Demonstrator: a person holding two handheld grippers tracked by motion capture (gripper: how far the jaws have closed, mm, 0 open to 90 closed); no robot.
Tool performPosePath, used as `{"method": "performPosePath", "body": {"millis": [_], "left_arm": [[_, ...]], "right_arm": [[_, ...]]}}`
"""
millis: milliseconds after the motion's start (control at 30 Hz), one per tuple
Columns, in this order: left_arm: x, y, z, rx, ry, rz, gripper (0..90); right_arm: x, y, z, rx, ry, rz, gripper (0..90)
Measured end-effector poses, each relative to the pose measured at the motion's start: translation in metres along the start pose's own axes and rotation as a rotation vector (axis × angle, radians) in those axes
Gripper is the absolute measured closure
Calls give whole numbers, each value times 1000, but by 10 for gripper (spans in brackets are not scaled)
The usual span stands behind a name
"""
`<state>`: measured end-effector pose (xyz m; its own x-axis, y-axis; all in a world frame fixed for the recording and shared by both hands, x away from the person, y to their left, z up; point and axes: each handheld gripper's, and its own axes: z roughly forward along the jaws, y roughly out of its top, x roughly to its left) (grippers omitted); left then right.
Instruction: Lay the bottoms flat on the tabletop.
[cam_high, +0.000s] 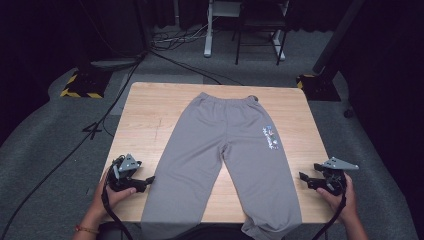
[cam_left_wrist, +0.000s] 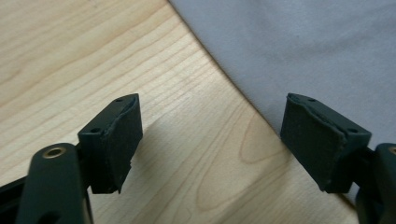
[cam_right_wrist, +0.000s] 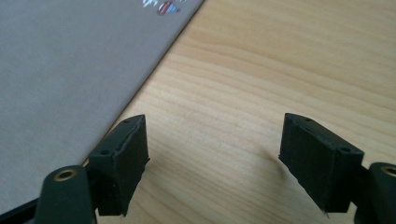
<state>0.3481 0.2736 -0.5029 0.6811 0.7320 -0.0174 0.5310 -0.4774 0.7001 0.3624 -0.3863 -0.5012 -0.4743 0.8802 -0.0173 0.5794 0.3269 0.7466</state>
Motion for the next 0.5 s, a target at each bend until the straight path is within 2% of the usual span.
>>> {"method": "performPosePath", "body": {"millis": [133,500], "left_arm": [[-2,2,2,3,9,-3,221],[-1,2,2,5,11,-23,211]], "right_arm": [[0,0,2,3,-1,16,226],[0,0,3,7,-6,19,205]]}}
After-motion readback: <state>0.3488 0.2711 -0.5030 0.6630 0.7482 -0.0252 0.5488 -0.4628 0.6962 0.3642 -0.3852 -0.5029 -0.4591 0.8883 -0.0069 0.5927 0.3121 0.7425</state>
